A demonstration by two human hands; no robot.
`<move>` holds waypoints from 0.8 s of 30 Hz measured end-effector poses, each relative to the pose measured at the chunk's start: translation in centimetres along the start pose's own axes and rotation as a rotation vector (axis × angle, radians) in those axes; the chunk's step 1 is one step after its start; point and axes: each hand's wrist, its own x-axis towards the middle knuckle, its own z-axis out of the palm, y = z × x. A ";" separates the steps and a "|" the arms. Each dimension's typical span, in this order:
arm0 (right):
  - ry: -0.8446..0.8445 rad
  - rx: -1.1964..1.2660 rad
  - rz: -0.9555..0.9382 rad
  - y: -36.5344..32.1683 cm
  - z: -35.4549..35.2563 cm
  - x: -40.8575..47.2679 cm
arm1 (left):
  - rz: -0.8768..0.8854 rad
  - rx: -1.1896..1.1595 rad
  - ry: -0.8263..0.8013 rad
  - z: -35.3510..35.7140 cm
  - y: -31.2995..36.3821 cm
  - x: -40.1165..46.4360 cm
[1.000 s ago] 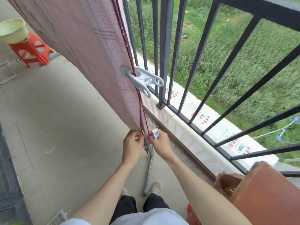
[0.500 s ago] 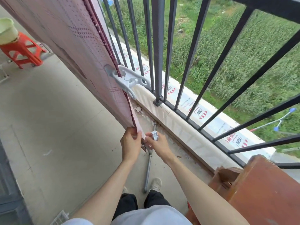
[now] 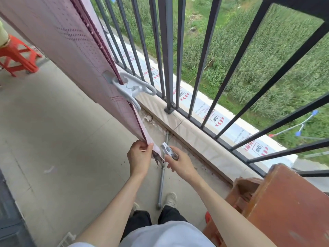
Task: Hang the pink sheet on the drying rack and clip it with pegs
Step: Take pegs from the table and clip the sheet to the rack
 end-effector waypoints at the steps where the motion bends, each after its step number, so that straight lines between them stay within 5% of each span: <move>1: 0.003 -0.058 0.006 0.1 0.2 -0.1 | -0.003 0.008 -0.001 0.0 0.1 0.0; 11: 0.023 -0.689 -0.086 0.7 1.5 -0.3 | 0.014 0.117 -0.079 -0.6 0.8 0.4; 24: 0.069 -0.887 -0.166 -1.1 3.7 1.8 | 0.020 0.081 -0.119 -0.8 0.9 0.1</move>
